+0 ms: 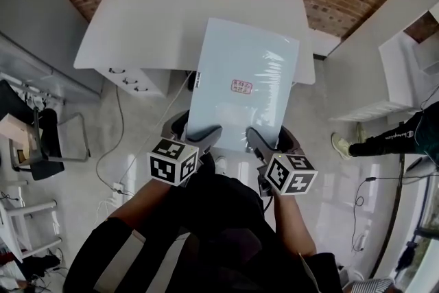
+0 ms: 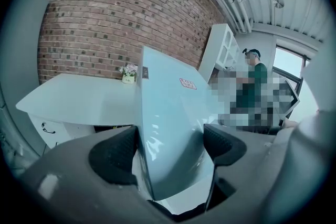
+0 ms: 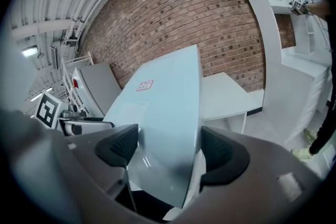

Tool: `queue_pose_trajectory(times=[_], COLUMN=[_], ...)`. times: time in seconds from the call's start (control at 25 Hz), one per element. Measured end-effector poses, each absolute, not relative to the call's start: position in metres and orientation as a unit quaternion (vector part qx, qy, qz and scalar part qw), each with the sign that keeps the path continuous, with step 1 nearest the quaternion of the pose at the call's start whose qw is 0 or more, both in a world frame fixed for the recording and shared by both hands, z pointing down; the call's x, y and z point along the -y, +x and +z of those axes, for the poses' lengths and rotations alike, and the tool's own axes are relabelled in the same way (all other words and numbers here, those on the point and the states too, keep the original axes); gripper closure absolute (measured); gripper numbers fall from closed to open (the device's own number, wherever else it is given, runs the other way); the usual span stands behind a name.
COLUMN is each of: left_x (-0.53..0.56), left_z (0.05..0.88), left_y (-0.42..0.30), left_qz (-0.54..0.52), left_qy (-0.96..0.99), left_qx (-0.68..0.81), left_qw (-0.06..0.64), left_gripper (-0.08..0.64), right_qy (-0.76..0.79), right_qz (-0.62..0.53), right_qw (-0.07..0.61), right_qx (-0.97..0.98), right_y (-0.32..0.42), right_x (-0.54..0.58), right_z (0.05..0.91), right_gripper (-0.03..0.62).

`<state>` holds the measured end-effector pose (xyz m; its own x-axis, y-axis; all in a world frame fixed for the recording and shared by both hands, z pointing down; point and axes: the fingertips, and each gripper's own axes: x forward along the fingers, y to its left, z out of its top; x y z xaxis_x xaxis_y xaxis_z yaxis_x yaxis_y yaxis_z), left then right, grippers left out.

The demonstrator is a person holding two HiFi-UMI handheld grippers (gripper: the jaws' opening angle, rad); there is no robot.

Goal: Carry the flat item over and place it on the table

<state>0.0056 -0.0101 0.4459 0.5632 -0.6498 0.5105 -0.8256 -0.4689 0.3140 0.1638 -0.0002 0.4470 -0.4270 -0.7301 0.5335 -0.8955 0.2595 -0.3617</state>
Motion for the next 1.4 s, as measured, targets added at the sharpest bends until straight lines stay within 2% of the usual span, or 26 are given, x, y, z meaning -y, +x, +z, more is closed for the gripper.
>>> queue_pose_trajectory(times=[0.76, 1.4], left_x=[0.105, 0.224], left_z=[0.474, 0.492], left_y=[0.069, 0.095], left_qz=[0.188, 0.205], left_qy=[0.858, 0.855], left_qx=[0.382, 0.36], left_qw=[0.288, 0.313], left_gripper=[0.149, 0.149], right_qy=[0.562, 0.574], right_qz=[0.342, 0.371], right_qw=[0.138, 0.157], right_qx=[0.74, 0.713], right_y=[0.224, 0.25], right_x=[0.077, 0.191], right_z=[0.47, 0.488], right_gripper=[0.215, 0.213])
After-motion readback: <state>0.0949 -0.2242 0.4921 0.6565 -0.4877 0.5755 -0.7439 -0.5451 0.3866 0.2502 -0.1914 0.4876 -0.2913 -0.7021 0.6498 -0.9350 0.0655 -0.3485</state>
